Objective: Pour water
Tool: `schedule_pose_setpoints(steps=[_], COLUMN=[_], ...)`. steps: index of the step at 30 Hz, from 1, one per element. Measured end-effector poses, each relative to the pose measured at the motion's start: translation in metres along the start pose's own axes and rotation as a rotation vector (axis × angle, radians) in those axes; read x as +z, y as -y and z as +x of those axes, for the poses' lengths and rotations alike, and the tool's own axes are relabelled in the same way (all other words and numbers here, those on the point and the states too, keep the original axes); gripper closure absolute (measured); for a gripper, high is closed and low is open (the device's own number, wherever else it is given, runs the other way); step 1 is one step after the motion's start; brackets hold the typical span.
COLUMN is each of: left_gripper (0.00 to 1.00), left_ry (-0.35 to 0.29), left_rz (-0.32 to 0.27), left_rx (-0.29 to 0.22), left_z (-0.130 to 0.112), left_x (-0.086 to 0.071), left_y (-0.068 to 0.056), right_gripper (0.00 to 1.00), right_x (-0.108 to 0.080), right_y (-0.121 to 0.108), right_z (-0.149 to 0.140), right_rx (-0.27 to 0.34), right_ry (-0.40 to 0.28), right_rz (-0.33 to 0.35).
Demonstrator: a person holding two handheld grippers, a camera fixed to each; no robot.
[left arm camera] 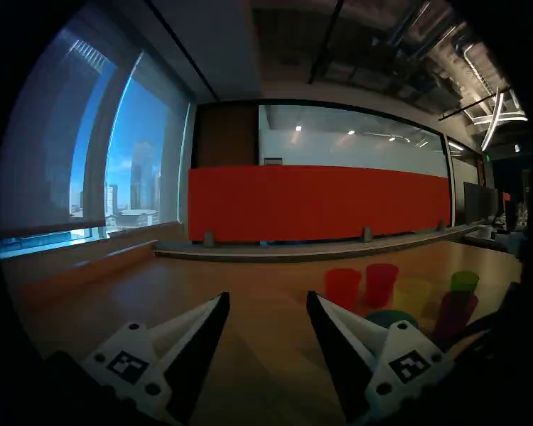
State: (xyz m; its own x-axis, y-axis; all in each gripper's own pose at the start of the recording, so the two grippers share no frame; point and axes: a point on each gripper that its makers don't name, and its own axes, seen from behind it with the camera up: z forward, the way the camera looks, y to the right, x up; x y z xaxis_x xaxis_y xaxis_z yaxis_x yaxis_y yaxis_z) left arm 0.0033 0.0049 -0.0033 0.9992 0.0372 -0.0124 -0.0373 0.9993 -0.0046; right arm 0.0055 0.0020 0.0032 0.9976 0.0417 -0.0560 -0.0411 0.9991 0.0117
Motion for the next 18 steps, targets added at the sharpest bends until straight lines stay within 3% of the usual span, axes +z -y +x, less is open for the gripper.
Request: schedule_pose_setpoints(steps=[18], left_gripper=[0.20], left_ry=[0.000], left_rz=[0.000], left_rx=[0.000], left_z=[0.0002], left_x=[0.0005], left_y=[0.0005], right_gripper=[0.01], right_x=[-0.0001], right_y=[-0.0019], right_z=[-0.0070], right_rx=[-0.018], right_ry=[0.018], right_rz=[-0.011])
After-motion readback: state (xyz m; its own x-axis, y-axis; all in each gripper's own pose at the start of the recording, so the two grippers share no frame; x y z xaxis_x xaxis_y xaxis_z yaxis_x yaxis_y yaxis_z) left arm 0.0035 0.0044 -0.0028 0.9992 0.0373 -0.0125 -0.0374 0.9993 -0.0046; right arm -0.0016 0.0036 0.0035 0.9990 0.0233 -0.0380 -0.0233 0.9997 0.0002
